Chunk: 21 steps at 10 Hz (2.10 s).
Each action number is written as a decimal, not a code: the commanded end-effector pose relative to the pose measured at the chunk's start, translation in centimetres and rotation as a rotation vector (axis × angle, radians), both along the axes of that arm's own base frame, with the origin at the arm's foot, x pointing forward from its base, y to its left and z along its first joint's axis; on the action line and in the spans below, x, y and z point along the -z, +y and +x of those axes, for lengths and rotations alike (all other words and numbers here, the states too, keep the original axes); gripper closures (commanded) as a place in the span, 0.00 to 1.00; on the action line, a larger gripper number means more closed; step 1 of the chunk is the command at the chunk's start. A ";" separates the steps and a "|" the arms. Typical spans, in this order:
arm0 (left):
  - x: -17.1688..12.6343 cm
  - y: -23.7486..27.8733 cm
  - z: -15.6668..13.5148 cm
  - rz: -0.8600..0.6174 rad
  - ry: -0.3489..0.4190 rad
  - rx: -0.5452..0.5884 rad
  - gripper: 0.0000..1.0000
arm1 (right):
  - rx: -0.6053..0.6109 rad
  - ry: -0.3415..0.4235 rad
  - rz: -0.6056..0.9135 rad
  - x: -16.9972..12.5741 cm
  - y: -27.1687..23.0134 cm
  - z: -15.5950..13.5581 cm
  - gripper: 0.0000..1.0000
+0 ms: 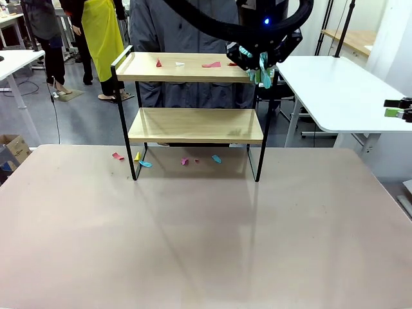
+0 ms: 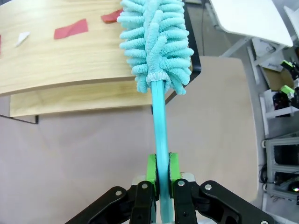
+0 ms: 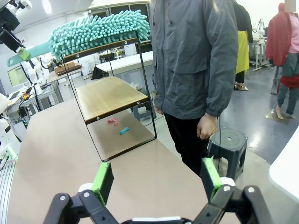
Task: Clean the shelf.
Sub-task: Clean the specific section of the Shelf indicated by the human with the Duster.
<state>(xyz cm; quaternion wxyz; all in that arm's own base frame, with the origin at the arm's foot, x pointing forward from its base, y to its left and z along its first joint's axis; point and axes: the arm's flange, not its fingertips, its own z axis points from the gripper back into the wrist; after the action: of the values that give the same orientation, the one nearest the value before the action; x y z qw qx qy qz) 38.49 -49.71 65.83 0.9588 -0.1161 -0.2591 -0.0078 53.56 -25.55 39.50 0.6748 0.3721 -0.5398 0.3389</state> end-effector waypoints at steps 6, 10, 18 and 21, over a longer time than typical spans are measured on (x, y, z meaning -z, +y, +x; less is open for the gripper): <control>-0.1 9.7 2.8 0.101 0.132 -0.137 0.87 | 0.000 0.002 -0.003 -0.2 0.1 0.0 0.00; 0.5 15.7 3.5 0.267 0.186 -0.209 0.87 | 0.000 0.002 -0.003 -0.2 0.1 0.0 0.00; -3.4 16.4 0.3 0.590 -0.052 -0.322 0.87 | 0.000 0.002 -0.003 -0.2 0.1 0.0 0.00; -2.3 16.4 0.6 0.608 -0.013 -0.307 0.87 | 0.000 0.002 -0.003 -0.2 0.1 0.0 0.00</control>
<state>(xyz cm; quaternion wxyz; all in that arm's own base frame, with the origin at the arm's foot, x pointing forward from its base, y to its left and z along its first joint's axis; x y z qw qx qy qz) 38.81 -34.02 68.82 0.9388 0.2070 -0.2701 0.0542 53.56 -25.54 39.49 0.6747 0.3723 -0.5397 0.3389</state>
